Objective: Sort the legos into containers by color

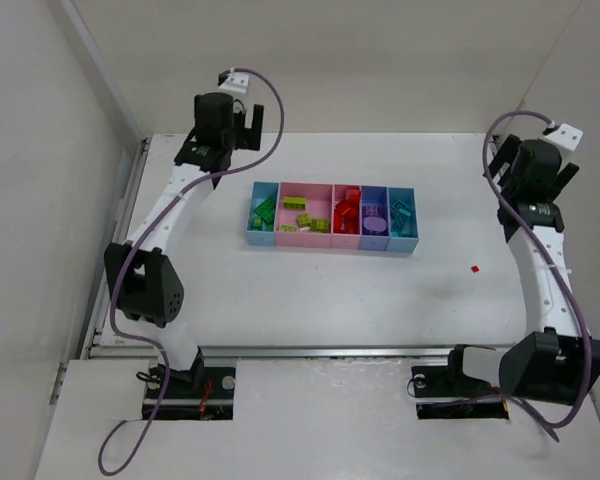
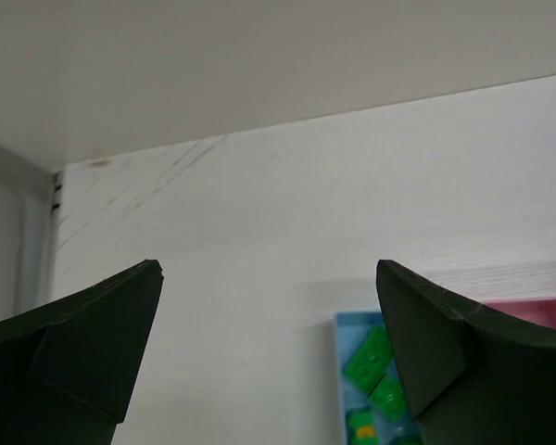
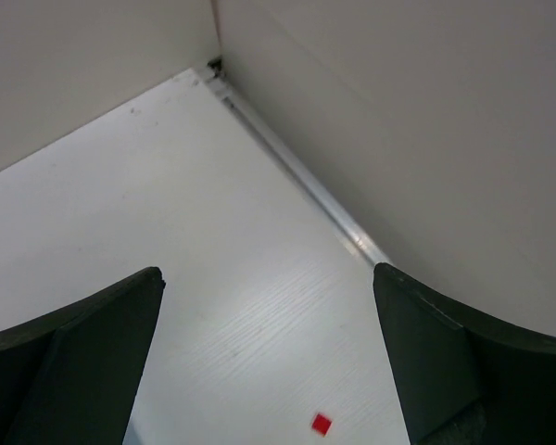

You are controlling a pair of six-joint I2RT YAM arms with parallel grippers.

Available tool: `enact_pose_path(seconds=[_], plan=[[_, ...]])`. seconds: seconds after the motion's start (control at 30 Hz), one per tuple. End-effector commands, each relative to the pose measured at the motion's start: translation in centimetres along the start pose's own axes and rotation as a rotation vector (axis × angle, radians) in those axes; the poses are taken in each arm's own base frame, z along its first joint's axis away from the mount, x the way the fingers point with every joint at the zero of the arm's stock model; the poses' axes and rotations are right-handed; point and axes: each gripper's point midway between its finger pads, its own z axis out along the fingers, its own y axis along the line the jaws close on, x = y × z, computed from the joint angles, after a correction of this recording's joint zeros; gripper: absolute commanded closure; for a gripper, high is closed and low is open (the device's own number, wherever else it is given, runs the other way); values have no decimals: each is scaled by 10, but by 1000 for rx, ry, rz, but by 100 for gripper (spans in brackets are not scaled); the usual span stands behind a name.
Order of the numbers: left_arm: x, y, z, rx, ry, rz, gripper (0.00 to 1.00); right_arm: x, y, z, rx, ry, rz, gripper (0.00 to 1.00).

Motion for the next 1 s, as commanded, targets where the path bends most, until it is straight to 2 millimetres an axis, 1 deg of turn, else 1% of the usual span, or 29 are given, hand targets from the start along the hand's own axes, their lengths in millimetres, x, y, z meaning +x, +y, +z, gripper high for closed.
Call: enact_pose_path(seconds=[0.0, 0.03, 0.07, 0.1, 0.13, 0.17, 0.2, 0.23, 0.27, 0.3, 0.33, 0.37, 0.4, 0.43, 0.47, 0.5, 0.57, 0.6, 0.63, 0.67, 0.7, 0.73, 0.77, 0.8, 0.83, 0.87, 0.9, 0.97], plan=[[9, 30, -51, -120, 10, 39, 0, 30, -3, 11, -22, 223, 162, 0], [18, 37, -57, -130, 24, 38, 0, 48, -4, 15, -32, 316, 187, 0], [28, 37, -63, -129, 38, 41, 0, 66, -22, 21, 27, 392, 213, 0], [28, 44, -76, -140, 28, 35, 0, 105, -31, 21, 86, 536, 189, 0], [60, 44, -78, -144, 94, 51, 0, 120, -33, 20, 102, 592, 170, 0], [70, 50, -83, -154, 111, 50, 0, 132, -42, 20, 143, 634, 153, 3], [79, 50, -87, -153, 125, 53, 0, 153, -46, 13, 158, 702, 119, 4], [93, 49, -94, -151, 149, 49, 0, 164, -49, 10, 164, 736, 99, 4], [102, 53, -98, -158, 168, 49, 0, 171, -48, 7, 150, 758, 88, 5], [106, 53, -100, -158, 175, 51, 0, 179, -44, 2, 127, 790, 93, 7], [107, 57, -104, -167, 169, 37, 0, 191, -48, -1, 133, 835, 79, 8], [117, 56, -104, -165, 192, 42, 0, 200, -48, -4, 131, 871, 75, 11], [113, 57, -107, -167, 178, 39, 0, 206, -46, -5, 133, 897, 84, 13], [120, 60, -107, -175, 192, 27, 0, 213, -47, -7, 148, 921, 91, 14], [116, 60, -110, -176, 182, 25, 0, 225, -46, -7, 176, 955, 114, 17], [116, 60, -110, -176, 182, 25, 0, 229, -46, -8, 195, 971, 132, 19], [114, 61, -112, -176, 173, 23, 0, 244, -50, -9, 264, 983, 175, 20], [109, 61, -113, -178, 155, 19, 0, 252, -50, -8, 278, 994, 187, 23], [114, 61, -113, -177, 165, 21, 0, 255, -49, -4, 284, 995, 196, 23], [109, 62, -114, -178, 148, 17, 0, 267, -49, -3, 301, 1020, 197, 26], [112, 61, -113, -178, 150, 18, 0, 272, -44, 0, 303, 1029, 229, 27], [112, 61, -114, -179, 139, 15, 0, 278, -39, 1, 291, 1049, 253, 31], [110, 61, -114, -180, 130, 13, 0, 282, -35, 4, 291, 1055, 274, 31], [114, 66, -113, -199, 133, -3, 0, 289, -32, 5, 291, 1072, 287, 34], [114, 66, -113, -199, 133, -3, 0, 289, -32, 5, 291, 1072, 287, 36], [114, 66, -113, -200, 132, -19, 0, 289, -36, 9, 311, 1061, 273, 36], [117, 65, -113, -200, 141, -17, 0, 284, -36, 16, 320, 1031, 283, 37], [120, 65, -114, -200, 153, -23, 0, 282, -38, 20, 331, 1019, 275, 39]])
